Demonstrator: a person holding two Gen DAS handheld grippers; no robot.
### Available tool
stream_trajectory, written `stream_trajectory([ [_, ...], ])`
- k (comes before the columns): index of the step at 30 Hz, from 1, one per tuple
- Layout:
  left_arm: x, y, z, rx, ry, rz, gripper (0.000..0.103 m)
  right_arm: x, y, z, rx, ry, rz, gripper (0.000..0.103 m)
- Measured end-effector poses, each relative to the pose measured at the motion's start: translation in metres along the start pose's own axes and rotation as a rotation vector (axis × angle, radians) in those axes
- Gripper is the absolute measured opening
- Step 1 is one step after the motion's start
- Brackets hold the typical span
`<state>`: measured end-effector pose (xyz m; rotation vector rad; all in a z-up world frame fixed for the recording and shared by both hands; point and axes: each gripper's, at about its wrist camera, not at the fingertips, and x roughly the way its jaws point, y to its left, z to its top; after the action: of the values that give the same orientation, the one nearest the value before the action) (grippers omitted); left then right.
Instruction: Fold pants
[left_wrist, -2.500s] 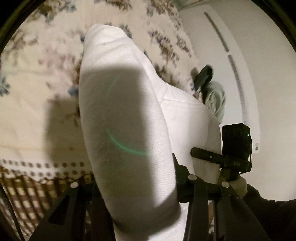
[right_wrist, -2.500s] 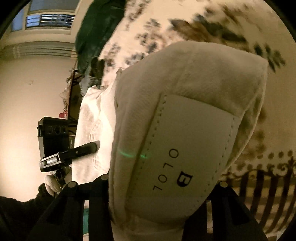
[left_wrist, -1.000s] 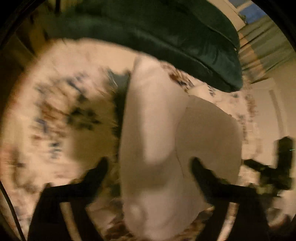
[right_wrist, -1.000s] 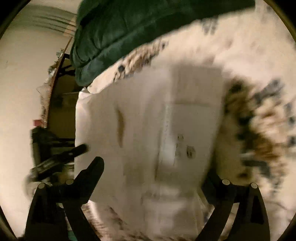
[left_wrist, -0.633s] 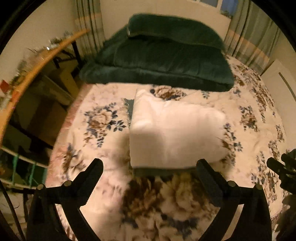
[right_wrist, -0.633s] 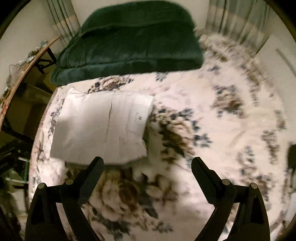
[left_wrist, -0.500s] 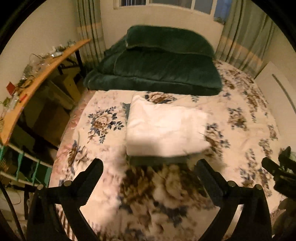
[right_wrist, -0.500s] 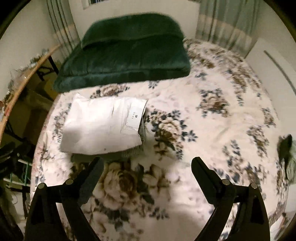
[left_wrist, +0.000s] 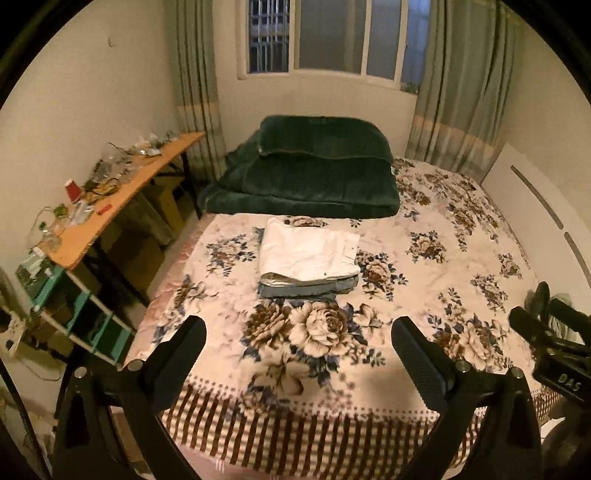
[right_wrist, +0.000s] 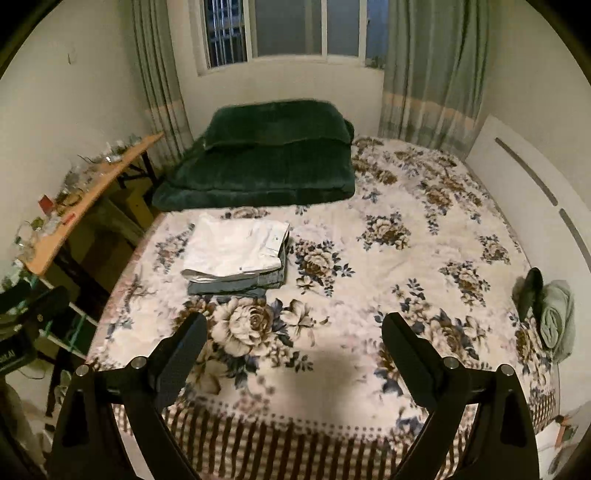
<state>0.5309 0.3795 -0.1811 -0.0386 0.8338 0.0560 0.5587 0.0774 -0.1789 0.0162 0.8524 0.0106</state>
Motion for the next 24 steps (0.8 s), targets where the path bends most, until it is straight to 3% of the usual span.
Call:
stream_trajectory([
  [14,-0.156,-0.005,-0.051,0.021,-0.102,0.021,0.103,-0.229,0.008,-0.077,-0.012,-0.120,0.010,0.098],
  [19,-0.191,0.000,-0.057,0.035,-0.107,0.015,0.103,-0.289,0.022,-0.088,-0.005,-0.146,0.018,0.098],
  [24,-0.212,0.003,-0.062,0.049,-0.117,0.025,0.103,-0.323,0.030,-0.095,-0.003,-0.154,0.037,0.098],
])
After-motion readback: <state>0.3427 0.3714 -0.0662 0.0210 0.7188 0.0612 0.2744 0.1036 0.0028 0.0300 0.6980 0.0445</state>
